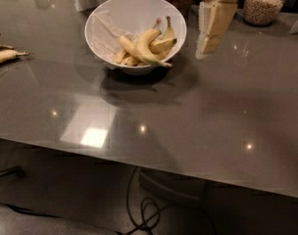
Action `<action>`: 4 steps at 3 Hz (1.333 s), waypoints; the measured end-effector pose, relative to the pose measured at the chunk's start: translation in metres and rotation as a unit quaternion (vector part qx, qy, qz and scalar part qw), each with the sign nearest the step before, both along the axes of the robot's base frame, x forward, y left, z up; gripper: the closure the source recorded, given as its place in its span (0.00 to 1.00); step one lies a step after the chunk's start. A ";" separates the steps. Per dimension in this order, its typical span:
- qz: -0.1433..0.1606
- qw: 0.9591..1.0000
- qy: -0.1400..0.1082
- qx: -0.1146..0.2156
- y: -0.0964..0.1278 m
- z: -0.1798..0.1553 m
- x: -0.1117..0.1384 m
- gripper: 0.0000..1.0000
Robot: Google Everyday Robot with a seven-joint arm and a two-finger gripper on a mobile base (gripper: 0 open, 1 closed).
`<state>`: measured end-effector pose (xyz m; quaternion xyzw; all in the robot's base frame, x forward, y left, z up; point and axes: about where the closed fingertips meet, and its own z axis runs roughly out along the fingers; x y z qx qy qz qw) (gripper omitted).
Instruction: Pick banana from white bowl
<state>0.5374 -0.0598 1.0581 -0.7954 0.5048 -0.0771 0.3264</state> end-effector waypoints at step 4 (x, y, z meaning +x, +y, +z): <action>0.156 0.982 -0.104 -0.024 0.069 0.001 0.066 0.00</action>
Offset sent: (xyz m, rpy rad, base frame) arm 0.0594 0.0582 0.0053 -0.0306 -0.2118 0.2555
